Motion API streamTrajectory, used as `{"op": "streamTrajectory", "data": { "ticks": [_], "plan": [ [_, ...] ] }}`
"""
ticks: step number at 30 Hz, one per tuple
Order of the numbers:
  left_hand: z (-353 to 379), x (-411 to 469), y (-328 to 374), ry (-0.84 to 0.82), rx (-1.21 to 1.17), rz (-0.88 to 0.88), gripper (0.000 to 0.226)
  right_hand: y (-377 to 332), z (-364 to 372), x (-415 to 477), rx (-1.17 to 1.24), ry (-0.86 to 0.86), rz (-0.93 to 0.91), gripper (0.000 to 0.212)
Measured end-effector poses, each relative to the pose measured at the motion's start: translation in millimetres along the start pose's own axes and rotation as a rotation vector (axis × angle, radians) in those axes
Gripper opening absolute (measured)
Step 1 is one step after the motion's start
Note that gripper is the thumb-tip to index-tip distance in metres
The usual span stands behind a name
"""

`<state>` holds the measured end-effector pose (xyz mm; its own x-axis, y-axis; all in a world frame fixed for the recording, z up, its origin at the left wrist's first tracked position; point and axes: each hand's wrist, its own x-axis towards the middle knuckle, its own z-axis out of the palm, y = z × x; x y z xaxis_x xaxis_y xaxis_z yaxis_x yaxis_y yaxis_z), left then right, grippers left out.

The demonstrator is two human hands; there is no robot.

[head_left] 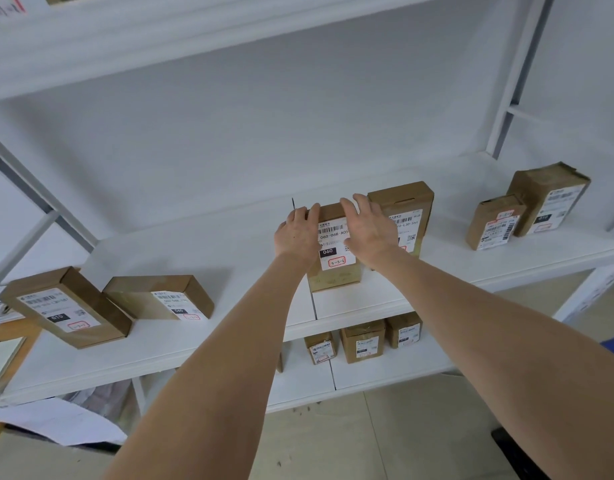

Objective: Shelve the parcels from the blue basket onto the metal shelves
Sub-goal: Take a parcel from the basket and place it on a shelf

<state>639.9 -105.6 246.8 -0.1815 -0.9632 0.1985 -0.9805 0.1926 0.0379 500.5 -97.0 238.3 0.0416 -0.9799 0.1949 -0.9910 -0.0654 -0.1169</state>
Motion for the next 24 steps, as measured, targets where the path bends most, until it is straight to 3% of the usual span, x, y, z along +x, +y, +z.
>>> {"op": "streamTrajectory", "data": {
  "ticks": [7,13,24],
  "plan": [
    [-20,-11,27,0.07,0.001,0.06,0.058,25,-23,-26,0.006,0.117,-0.007,0.066],
    [-31,-21,100,0.125,0.013,0.26,0.053,79,-42,-71,0.0,0.161,0.102,0.053],
    [-2,-79,316,-0.118,-0.093,0.74,0.057,226,-56,-244,-0.081,0.074,0.703,0.058]
  ]
}}
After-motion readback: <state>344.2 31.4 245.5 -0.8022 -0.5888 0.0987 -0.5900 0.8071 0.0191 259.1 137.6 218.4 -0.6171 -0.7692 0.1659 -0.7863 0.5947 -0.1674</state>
